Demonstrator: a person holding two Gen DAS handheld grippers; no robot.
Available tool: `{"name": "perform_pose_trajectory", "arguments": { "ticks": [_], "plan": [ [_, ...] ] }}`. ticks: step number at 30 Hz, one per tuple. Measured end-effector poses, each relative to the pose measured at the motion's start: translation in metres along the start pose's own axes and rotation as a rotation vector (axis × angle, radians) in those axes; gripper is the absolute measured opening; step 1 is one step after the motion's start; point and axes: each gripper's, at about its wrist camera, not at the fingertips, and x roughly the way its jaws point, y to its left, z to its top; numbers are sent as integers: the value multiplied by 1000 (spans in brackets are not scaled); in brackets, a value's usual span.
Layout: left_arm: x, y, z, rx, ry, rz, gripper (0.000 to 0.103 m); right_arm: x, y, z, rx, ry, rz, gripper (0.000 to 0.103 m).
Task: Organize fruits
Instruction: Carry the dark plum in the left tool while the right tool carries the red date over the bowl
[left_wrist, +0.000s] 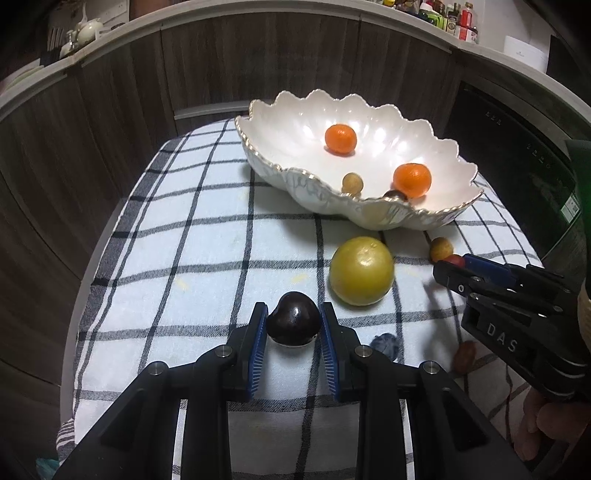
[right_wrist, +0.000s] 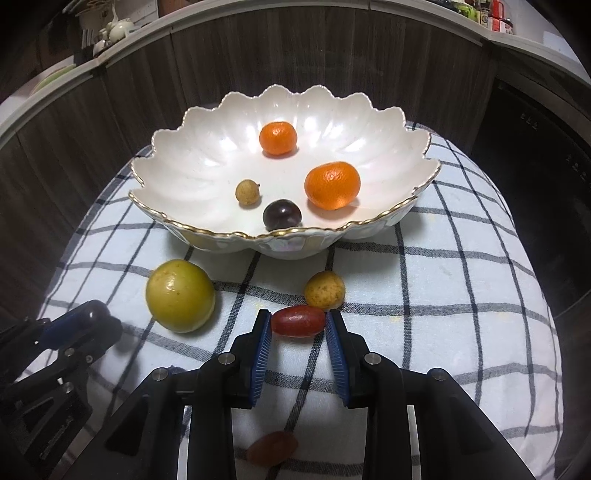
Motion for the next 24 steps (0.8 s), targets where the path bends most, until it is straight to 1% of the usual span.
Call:
{"name": "perform_pose_trajectory", "arguments": {
  "ticks": [13,24],
  "plan": [
    [-17,-15,23,12,-41,-7,28,-35,-11,11,20,-60,15,32],
    [-22,-23,48,19,-68,-9,28,-55,-23,32,31,-117,19,32]
  ]
}}
